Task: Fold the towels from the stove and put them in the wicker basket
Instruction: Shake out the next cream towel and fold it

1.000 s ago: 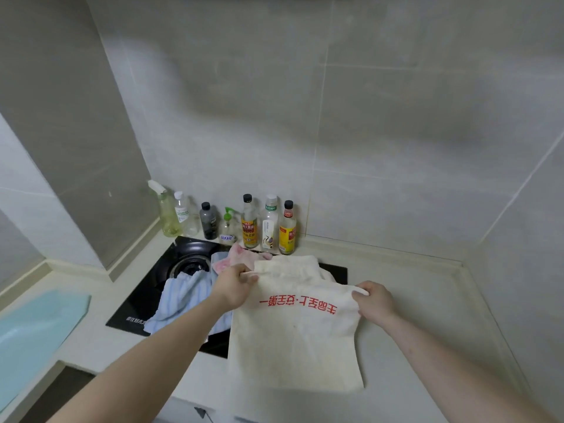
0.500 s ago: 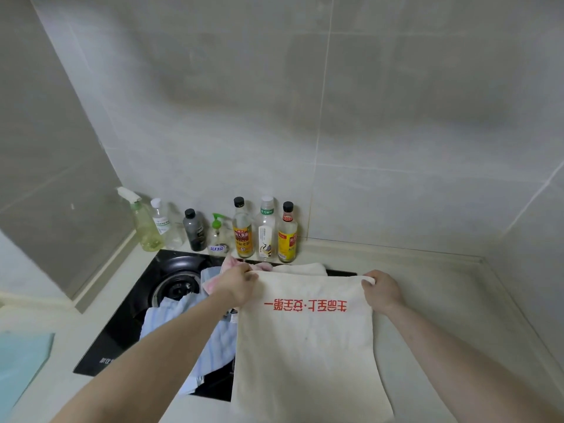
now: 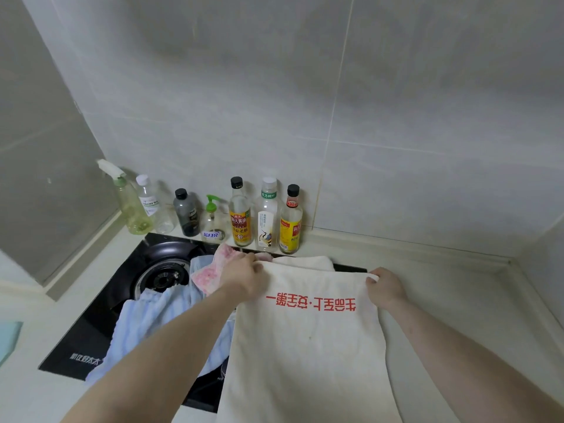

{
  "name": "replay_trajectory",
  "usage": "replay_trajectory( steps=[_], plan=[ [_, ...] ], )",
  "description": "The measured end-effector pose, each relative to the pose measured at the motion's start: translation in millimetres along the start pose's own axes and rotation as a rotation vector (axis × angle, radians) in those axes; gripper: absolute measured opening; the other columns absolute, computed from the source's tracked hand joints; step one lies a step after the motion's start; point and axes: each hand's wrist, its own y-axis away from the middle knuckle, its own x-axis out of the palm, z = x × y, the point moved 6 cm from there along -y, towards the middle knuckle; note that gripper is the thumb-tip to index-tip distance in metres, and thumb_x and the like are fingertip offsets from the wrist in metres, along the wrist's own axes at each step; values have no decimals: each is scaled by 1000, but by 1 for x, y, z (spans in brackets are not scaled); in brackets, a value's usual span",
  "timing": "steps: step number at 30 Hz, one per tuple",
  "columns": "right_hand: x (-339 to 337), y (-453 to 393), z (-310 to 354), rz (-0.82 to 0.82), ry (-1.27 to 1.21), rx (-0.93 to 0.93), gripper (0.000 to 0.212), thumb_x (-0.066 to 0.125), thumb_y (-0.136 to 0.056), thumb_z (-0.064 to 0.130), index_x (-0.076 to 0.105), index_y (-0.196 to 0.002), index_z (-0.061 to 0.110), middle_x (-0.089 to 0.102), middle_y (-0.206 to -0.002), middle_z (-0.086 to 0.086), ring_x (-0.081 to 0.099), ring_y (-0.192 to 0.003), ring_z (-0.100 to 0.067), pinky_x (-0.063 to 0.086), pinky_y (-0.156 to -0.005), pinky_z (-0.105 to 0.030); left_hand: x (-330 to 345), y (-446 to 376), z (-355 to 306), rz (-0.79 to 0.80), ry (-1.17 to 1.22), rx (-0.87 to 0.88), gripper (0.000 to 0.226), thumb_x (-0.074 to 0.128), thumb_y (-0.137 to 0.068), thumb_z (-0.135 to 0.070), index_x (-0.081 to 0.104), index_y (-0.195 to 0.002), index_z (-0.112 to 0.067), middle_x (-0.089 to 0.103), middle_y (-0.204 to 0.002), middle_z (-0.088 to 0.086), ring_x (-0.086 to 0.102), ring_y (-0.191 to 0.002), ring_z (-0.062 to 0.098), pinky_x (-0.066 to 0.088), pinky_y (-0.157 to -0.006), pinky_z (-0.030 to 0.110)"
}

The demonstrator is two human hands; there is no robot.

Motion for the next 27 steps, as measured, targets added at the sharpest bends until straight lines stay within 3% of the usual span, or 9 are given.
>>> replay_trajectory(
  steps=[3, 6, 8, 10, 13, 16, 19, 22, 27],
  plan=[
    [5, -3, -4, 20, 2, 7, 11, 54, -96, 14, 64, -100, 14, 71, -110, -12, 63, -93, -29, 50, -81, -31, 6, -5, 4, -5, 34, -20, 26, 36, -87, -30, 57, -89, -46, 66, -124, -24, 56, -112, 11, 49, -100, 35],
    [16, -6, -6, 70, -64, -9, 30, 55, -93, 7, 64, -122, 11, 67, -128, -10, 63, -115, -29, 48, -100, -33, 7, -3, -2, 24, 61, -57, 23, 40, -80, -28, 53, -90, -44, 66, -124, -26, 58, -114, 14, 52, -97, 36],
    [25, -1, 0, 143, -94, -57, 42, 56, -94, 9, 58, -136, 12, 62, -136, -4, 59, -125, -25, 44, -107, -33, 8, -2, -4, 61, 39, -77, 33, 45, -79, -27, 55, -106, -43, 66, -124, -22, 57, -118, 16, 52, -97, 35],
    [35, 5, 4, 233, -110, -83, 45, 60, -93, 22, 57, -138, 21, 62, -134, 5, 60, -123, -18, 45, -109, -35, 8, 0, -8, 97, 14, -99, 41, 50, -81, -26, 56, -118, -40, 64, -118, -15, 54, -119, 18, 51, -97, 33],
    [46, 2, 5, 335, -53, -102, 48, 49, -86, 22, 60, -131, 36, 68, -126, 9, 65, -111, -14, 51, -103, -39, 4, 0, -12, 108, -8, -96, 40, 54, -78, -24, 53, -112, -45, 63, -112, -16, 53, -120, 18, 50, -99, 32],
    [48, -5, 2, 342, 36, -90, 52, 50, -73, 27, 63, -123, 38, 69, -117, 10, 65, -106, -14, 54, -97, -36, -1, -1, -14, 112, -30, -72, 53, 51, -72, -25, 65, -120, -44, 66, -127, -22, 56, -124, 15, 49, -104, 31],
    [37, -5, 3, 286, 108, -88, 33, 59, -65, 34, 66, -97, 38, 70, -101, 12, 67, -98, -16, 56, -90, -34, -4, -3, -12, 78, -80, -28, 60, 45, -70, -32, 69, -124, -43, 68, -128, -20, 54, -123, 17, 45, -107, 34],
    [20, 0, 6, 200, 184, -140, 7, 65, -73, 41, 59, -76, 39, 69, -94, 11, 67, -94, -20, 56, -85, -35, -12, 0, -13, 1, -164, 36, 55, 45, -72, -42, 71, -119, -48, 67, -112, -13, 54, -113, 19, 42, -100, 32],
    [-20, 24, 28, 84, 201, -269, 7, 71, -81, 37, 64, -80, 37, 70, -93, 10, 67, -90, -19, 56, -81, -33, -49, 38, -40, -165, -115, 84, 26, 55, -83, -27, 75, -91, -41, 54, -91, -14, 56, -101, 17, 50, -85, 33]
  ],
)
